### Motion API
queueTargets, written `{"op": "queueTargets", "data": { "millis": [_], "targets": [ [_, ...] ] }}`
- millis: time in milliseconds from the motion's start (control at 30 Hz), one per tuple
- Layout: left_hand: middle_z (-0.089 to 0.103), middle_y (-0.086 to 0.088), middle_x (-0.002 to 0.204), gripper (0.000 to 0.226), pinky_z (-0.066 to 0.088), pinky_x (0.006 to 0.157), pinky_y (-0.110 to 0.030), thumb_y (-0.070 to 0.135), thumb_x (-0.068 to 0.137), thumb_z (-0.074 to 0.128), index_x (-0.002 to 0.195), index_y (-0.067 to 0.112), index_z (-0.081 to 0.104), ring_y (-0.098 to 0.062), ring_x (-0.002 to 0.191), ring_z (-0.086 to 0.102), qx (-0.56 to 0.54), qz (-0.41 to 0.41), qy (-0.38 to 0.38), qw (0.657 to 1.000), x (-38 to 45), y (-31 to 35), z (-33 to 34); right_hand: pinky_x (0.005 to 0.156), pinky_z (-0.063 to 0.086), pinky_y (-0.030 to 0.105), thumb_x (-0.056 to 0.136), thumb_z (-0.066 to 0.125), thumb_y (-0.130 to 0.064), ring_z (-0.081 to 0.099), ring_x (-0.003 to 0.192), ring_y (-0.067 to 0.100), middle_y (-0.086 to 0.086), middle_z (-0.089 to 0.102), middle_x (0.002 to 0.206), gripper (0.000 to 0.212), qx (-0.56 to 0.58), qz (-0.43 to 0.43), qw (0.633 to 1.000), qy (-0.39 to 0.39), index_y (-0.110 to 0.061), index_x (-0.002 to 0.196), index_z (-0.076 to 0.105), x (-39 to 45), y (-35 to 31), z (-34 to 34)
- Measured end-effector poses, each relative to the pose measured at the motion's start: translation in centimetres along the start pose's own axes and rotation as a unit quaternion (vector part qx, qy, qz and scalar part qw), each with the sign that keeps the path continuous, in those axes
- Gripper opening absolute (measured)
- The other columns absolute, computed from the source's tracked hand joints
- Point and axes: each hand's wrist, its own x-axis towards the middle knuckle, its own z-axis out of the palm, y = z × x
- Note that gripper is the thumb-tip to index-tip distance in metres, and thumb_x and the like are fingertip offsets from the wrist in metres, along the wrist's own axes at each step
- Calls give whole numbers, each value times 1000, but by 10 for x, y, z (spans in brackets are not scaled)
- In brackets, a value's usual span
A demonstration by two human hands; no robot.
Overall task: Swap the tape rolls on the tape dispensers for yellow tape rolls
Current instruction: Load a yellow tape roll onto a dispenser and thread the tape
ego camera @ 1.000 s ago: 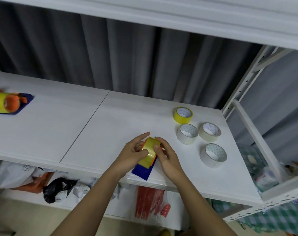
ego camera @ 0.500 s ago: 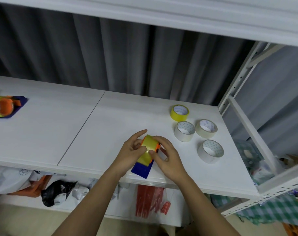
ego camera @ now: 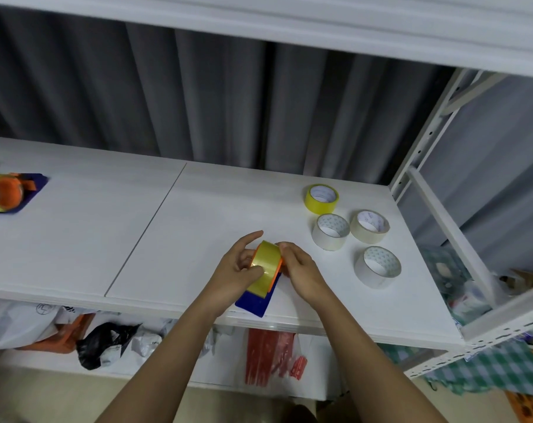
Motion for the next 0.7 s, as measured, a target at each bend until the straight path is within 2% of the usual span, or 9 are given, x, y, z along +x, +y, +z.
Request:
{"op": "queueTargets", "data": {
  "millis": [67,100,200,233,333,433,600,633,700],
  "targets": [
    [64,-4,98,62,51,70,-17,-6,86,51,127,40,47,-4,83,64,7,1,-5,1000,-1,-2,2,100,46,40,99,34,-45,62,103,21,3,67,104,39,-1,37,999,7,-20,101,64,3,-1,0],
    [64,-4,99,62,51,71,-17,-6,86,51,127,40,47,-5,84,64,7,3,-5,1000,-1,-3,2,98,46,37,99,33,-47,62,102,20,3,68,104,42,-11,39,999,15,-20,103,65,3,-2,0],
    [67,-1,97,59,52,70,-18,-6,88,49,128,37,48,-6,83,65,-10,8,-2,1000,-1,-4,3,87,43,9,97,41,-45,57,109,4,-11,62,116,32,-7,-50,998,41,-30,118,59,-8,-4,-2],
    [68,0,96,57,52,70,-19,-6,89,48,127,36,49,-6,84,65,-18,9,-1,1000,0,-3,3,86,41,5,95,48,-41,53,112,-2,-13,57,122,30,5,-83,996,35,-32,122,56,-13,-3,-3],
    [71,3,95,52,53,70,-21,-6,90,46,121,36,54,-9,85,66,-21,22,2,1000,2,-2,4,97,42,14,91,61,-25,47,119,0,-9,49,130,39,-2,-143,989,-20,-31,128,49,-26,3,-5],
    [70,9,95,44,53,67,-22,-6,89,46,108,31,61,-9,84,65,-12,29,-3,999,4,-1,5,97,44,18,91,61,-19,51,117,3,-4,51,130,39,24,-123,992,-24,-29,127,50,-26,2,-4],
    [67,17,88,46,51,66,-17,-6,85,52,101,36,61,-2,83,63,20,29,-15,999,6,1,3,82,46,10,95,51,-34,59,100,-1,-6,63,115,27,21,-76,997,-19,-30,122,55,-16,-1,-4],
    [67,17,88,47,51,66,-18,-6,85,52,101,37,61,-3,83,63,19,26,-14,999,5,1,2,83,47,12,96,50,-37,60,99,3,-6,64,111,24,22,-65,997,-21,-31,118,57,-13,-1,-4],
    [66,16,89,49,51,66,-18,-6,84,53,102,39,61,-3,85,63,16,20,-14,1000,4,0,2,90,50,26,96,46,-43,63,101,14,-1,67,107,24,42,-31,998,-30,-30,109,61,-7,-1,-5]
  ]
}}
